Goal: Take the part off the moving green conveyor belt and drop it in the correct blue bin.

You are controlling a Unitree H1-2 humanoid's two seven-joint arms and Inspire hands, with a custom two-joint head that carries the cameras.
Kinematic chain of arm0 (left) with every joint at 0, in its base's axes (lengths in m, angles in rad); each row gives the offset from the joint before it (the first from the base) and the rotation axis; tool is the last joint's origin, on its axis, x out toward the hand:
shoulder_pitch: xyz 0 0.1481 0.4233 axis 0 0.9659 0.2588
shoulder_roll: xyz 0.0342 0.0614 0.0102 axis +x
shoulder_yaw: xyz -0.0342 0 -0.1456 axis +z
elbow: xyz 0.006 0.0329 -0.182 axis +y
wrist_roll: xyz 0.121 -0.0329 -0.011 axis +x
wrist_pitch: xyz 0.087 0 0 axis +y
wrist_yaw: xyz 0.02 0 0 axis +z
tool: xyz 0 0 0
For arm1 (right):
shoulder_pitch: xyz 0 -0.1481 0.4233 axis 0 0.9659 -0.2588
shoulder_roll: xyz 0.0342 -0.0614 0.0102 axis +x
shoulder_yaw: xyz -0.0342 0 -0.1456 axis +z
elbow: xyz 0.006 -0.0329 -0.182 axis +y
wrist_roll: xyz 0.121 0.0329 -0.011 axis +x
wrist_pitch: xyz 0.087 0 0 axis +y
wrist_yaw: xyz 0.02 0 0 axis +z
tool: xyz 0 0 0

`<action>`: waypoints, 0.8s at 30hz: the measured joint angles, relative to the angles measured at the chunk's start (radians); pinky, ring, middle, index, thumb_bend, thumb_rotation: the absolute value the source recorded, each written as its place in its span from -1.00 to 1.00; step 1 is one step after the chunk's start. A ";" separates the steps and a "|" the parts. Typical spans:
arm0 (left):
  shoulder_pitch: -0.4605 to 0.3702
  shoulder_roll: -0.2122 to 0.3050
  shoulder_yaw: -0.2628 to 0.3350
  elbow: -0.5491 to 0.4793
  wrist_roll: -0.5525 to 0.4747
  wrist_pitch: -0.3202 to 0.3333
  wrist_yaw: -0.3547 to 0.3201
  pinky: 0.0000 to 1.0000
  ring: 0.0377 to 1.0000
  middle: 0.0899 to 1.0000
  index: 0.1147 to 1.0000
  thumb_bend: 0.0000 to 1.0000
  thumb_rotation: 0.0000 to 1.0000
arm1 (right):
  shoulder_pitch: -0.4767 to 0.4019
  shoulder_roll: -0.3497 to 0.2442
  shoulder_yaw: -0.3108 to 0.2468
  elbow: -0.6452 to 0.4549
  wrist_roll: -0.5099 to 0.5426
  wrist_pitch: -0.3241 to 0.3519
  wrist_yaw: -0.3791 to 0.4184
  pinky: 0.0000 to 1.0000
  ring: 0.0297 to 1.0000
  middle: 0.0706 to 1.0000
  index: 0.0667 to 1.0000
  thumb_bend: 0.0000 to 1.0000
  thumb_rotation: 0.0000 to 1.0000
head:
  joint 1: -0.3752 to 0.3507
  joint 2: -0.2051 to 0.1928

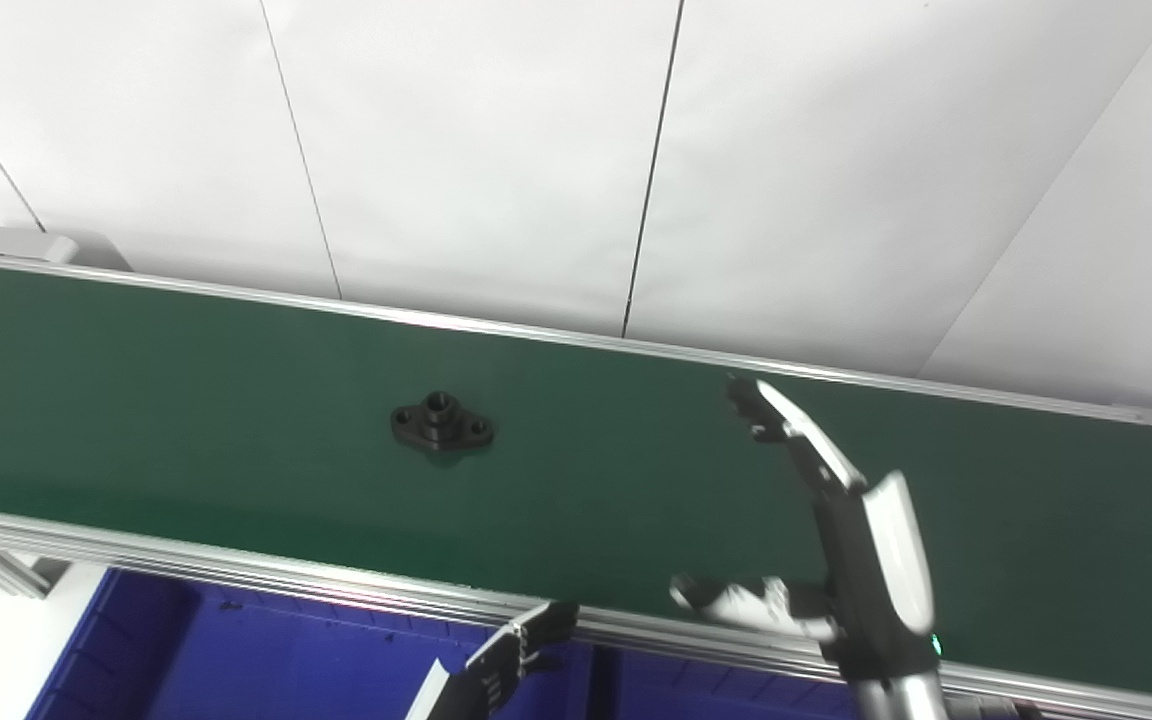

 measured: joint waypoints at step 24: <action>-0.010 -0.003 -0.006 0.038 0.010 0.011 -0.035 0.58 0.70 0.70 0.57 0.84 0.80 | -0.355 -0.019 0.082 0.257 -0.495 0.230 0.119 0.22 0.44 0.56 0.72 0.74 -0.05 | -0.017 -0.038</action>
